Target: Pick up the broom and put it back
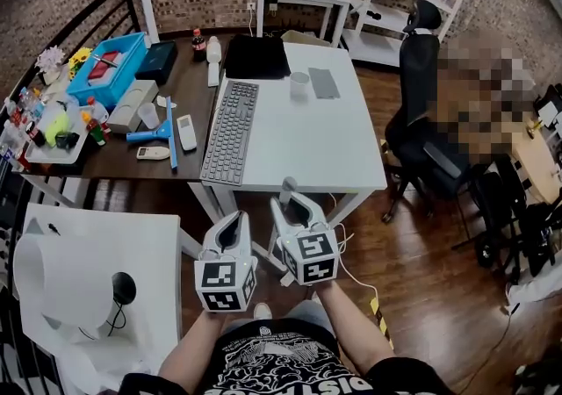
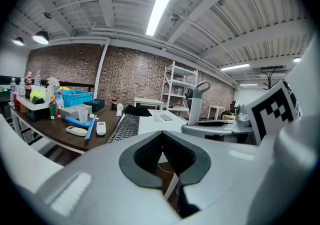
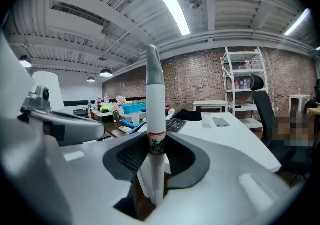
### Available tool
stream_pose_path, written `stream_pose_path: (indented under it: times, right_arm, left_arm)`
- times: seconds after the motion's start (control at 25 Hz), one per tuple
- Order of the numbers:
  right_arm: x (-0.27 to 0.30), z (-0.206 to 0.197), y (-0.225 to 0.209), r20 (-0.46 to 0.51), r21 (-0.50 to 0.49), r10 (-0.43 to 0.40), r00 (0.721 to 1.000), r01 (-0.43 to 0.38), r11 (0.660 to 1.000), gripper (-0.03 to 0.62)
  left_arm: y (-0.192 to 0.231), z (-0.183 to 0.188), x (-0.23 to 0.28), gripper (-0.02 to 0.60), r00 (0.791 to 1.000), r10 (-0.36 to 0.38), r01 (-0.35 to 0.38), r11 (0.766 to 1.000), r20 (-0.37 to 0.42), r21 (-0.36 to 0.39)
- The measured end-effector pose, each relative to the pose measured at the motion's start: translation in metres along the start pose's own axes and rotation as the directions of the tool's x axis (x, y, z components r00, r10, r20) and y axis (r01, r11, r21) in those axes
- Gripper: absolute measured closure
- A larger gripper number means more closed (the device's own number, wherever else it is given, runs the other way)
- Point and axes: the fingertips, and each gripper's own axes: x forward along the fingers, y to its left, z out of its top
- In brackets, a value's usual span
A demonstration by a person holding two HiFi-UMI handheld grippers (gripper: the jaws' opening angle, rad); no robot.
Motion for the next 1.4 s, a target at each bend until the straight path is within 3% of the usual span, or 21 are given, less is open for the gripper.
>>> stream_pose_path:
  times: [0.44, 0.96, 1.4]
  right_arm:
    - [0.041, -0.050, 0.003, -0.107, 0.023, 0.036, 0.994, -0.034, 0.999, 0.493]
    - [0.073, -0.089, 0.000, -0.182, 0.027, 0.034, 0.983, -0.030, 0.999, 0.493]
    - [0.093, -0.089, -0.004, -0.169, 0.032, 0.035, 0.985, -0.030, 0.999, 0.493]
  left_arm:
    - [0.019, -0.019, 0.016, 0.575, 0.998, 0.023, -0.024, 1.000, -0.062, -0.020]
    - [0.028, -0.027, 0.024, 0.575, 0.996, 0.028, -0.031, 0.999, -0.082, -0.035]
    - [0.033, -0.024, 0.023, 0.575, 0.996, 0.038, -0.041, 0.999, -0.086, -0.033]
